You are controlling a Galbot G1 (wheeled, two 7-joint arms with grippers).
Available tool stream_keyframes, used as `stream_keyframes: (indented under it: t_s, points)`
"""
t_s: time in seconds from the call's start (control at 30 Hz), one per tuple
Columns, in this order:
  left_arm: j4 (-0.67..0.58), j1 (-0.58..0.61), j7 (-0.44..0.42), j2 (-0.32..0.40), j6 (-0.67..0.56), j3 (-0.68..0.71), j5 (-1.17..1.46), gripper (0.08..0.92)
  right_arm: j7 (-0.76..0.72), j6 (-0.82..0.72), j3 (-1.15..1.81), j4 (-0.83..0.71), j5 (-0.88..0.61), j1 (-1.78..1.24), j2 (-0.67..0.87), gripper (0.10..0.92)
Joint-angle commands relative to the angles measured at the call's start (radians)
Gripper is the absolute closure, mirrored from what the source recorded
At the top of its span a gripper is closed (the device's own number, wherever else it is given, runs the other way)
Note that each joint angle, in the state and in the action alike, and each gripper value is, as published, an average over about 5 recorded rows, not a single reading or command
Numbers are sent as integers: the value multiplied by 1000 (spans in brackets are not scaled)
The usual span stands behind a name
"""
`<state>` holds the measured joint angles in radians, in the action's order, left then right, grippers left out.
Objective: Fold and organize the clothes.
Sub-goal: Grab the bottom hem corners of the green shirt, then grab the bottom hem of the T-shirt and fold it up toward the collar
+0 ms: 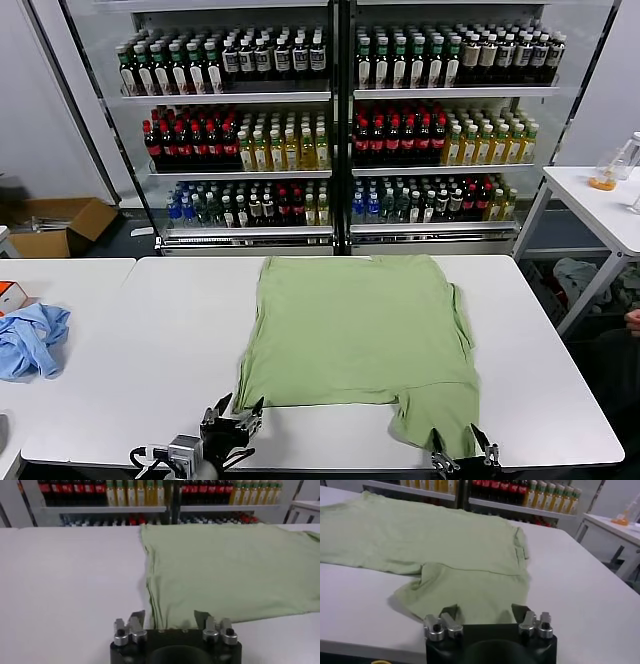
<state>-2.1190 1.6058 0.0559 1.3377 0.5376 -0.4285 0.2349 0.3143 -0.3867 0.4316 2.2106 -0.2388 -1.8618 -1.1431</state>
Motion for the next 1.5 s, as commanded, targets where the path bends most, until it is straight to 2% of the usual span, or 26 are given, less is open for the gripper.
stream_keyframes:
  t_s: [0.03,0.23,0.37,0.47,0.57,1.07,1.5]
  points:
    - [13,-8,-1,-3,20,1,25,545,3,-16,-4,-6,-23,-1,-6,566]
    - [20,-6,1,-1,29,-5,38,692,0,-19,-2,3,-34,-6,2,740]
    - [1,2,-5,-1,24,-11,68,821,-7,0,0,21,-41,-10,7,859]
    - [-19,15,-19,-3,13,-19,92,895,-14,19,7,33,-47,-9,12,913]
    - [-34,28,-32,-6,-2,-30,113,916,-22,39,20,44,-61,-2,19,919]
    - [-150,84,-54,-31,-63,-99,203,917,-28,101,140,129,-174,63,71,919]
    - [-34,-67,-51,-101,-76,-85,266,917,-21,67,18,-41,-233,425,191,919]
